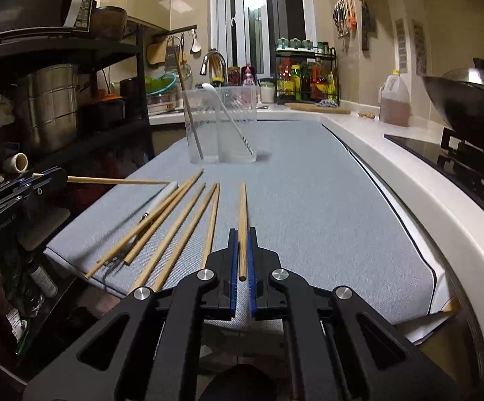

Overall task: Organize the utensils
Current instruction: 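Lift both chopsticks upright and carry them toward the clear holder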

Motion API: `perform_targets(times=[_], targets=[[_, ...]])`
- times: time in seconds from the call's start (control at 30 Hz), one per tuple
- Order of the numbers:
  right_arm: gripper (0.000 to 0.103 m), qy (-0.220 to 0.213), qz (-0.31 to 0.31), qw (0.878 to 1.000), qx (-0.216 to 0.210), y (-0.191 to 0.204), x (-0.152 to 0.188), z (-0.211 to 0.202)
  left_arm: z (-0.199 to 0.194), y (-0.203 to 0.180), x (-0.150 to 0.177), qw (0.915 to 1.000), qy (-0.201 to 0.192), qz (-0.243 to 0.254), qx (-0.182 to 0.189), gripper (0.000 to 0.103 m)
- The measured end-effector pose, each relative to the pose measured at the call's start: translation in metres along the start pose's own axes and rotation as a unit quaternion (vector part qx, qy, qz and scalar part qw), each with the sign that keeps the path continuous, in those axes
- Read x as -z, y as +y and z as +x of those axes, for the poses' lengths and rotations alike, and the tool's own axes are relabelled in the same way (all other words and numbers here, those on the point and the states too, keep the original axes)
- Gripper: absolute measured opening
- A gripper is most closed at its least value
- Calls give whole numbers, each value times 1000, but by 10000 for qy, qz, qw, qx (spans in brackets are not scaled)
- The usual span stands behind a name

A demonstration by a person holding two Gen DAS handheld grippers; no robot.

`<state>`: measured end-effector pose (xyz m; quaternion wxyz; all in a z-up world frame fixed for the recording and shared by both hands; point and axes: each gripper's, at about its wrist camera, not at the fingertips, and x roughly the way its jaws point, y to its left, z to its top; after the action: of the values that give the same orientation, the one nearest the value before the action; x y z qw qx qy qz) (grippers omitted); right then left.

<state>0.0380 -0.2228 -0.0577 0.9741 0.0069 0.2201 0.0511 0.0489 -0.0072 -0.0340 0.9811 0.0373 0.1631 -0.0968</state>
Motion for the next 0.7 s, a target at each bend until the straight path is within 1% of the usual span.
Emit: perform_targets(times=[0.3,0.5,0.7], targets=[[5,-248,-3,9997,-68,3,-27,-5,-6,0,-26,9994,-276,188,44,7],[5,-448,-30,9990,-88,6,-48,-5,-7,-1,-49,9979,-505,408,2,7],[5,-604,10,9981,-151,9,-65,-6,-3,-2,-62,9965,-574,602,-1,6]])
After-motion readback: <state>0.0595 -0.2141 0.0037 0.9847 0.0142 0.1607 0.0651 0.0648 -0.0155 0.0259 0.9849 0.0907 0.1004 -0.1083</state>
